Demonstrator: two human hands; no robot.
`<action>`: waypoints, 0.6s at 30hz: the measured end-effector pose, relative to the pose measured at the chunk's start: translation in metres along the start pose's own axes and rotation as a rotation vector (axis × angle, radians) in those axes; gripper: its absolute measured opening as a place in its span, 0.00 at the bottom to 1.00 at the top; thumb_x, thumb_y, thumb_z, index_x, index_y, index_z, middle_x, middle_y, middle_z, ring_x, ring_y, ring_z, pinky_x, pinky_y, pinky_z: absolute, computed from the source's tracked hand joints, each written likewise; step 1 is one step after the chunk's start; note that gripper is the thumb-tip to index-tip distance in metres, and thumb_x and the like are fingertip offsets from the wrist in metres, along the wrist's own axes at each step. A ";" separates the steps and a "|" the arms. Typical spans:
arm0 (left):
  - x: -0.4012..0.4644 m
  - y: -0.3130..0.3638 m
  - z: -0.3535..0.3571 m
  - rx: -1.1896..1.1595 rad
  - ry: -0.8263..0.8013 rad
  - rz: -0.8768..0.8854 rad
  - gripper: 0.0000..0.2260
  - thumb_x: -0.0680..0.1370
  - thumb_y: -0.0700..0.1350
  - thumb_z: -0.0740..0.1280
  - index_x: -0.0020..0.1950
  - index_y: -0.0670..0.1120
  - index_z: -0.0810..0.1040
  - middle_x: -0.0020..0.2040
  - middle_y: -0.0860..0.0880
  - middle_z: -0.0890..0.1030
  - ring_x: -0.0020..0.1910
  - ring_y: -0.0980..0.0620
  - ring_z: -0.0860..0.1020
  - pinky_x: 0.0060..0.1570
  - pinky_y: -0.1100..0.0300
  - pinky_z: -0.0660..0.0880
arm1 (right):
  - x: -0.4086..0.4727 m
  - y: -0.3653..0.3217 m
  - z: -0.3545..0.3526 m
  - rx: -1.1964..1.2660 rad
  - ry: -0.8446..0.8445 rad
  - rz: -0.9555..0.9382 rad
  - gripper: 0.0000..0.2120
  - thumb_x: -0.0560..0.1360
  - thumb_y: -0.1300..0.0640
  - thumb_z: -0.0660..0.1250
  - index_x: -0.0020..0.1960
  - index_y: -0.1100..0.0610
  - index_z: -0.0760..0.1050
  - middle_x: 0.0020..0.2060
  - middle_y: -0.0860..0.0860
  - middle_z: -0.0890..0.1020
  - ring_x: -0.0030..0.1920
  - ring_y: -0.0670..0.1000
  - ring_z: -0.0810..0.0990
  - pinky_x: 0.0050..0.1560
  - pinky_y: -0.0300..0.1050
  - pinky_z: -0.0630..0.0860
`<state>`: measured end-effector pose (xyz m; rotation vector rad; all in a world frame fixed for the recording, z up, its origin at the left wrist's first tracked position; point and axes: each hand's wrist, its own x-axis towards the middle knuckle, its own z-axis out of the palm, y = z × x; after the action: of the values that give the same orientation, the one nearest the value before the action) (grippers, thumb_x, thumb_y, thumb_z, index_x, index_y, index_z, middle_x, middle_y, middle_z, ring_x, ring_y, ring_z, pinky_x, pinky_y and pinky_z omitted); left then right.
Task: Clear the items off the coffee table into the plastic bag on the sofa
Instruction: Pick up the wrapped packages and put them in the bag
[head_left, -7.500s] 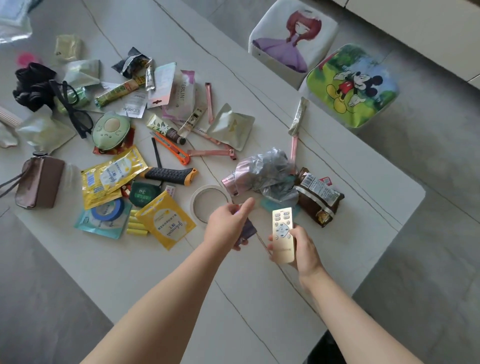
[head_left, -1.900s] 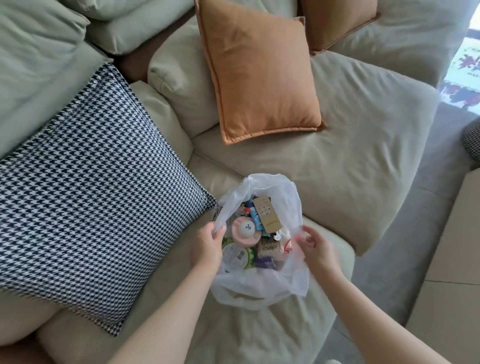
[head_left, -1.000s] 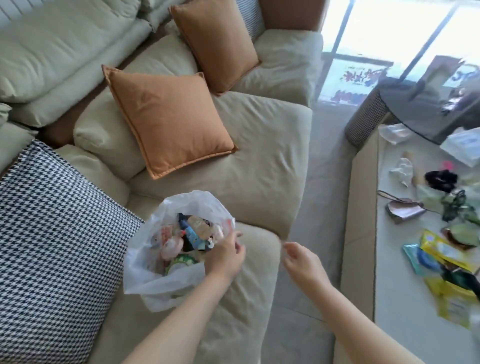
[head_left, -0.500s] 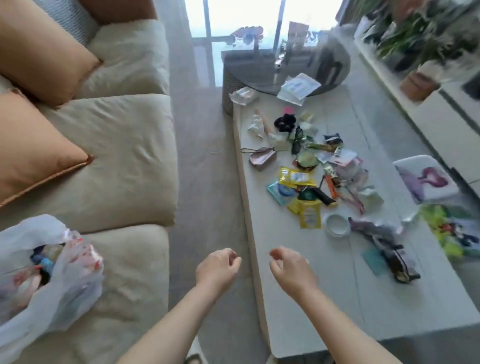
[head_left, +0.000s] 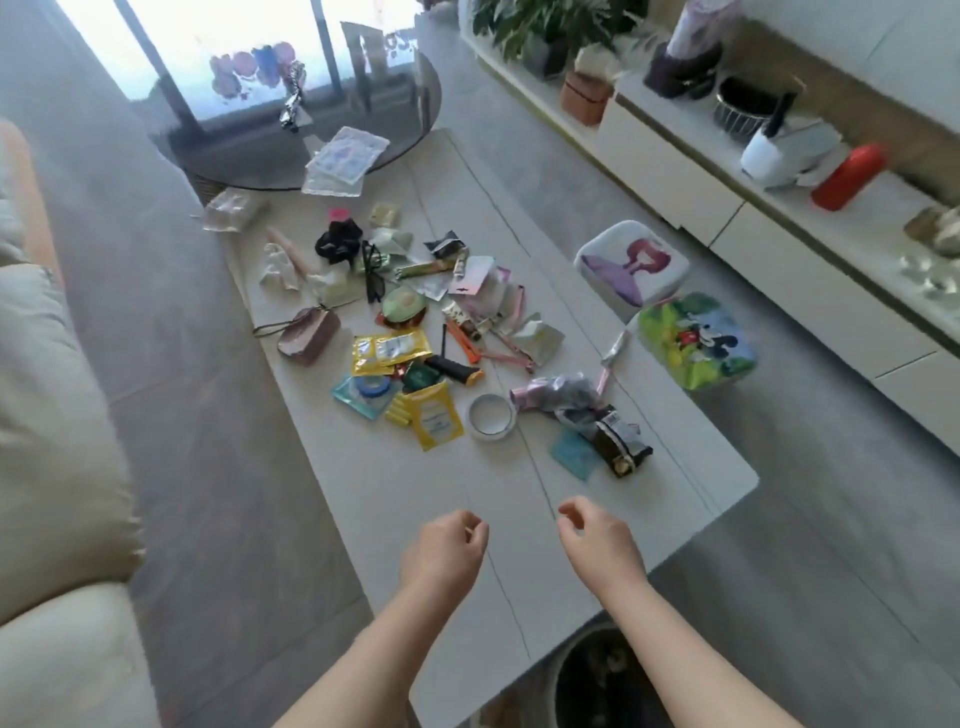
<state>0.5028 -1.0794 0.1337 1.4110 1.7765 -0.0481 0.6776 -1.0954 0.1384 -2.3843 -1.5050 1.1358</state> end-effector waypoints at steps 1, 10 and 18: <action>0.009 0.006 0.004 0.010 -0.012 0.012 0.12 0.79 0.54 0.59 0.55 0.54 0.79 0.57 0.54 0.81 0.57 0.50 0.78 0.50 0.60 0.73 | 0.006 0.007 -0.002 0.019 0.010 0.025 0.12 0.78 0.54 0.58 0.59 0.53 0.74 0.56 0.50 0.80 0.56 0.52 0.78 0.56 0.45 0.73; 0.088 0.044 0.019 0.198 -0.134 0.158 0.12 0.80 0.53 0.57 0.57 0.53 0.77 0.58 0.53 0.80 0.58 0.50 0.76 0.50 0.60 0.72 | 0.048 0.047 -0.012 0.118 0.074 0.242 0.12 0.78 0.56 0.60 0.59 0.55 0.75 0.55 0.52 0.80 0.56 0.53 0.77 0.57 0.43 0.73; 0.172 0.076 0.025 0.263 -0.072 0.314 0.17 0.80 0.50 0.58 0.68 0.51 0.71 0.63 0.49 0.77 0.63 0.49 0.74 0.59 0.56 0.73 | 0.121 0.072 -0.006 0.064 0.069 0.331 0.15 0.78 0.56 0.58 0.64 0.55 0.71 0.63 0.53 0.74 0.61 0.54 0.73 0.60 0.46 0.71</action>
<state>0.5779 -0.9293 0.0448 1.8395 1.5123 -0.1690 0.7629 -1.0313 0.0457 -2.6641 -1.0615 1.1243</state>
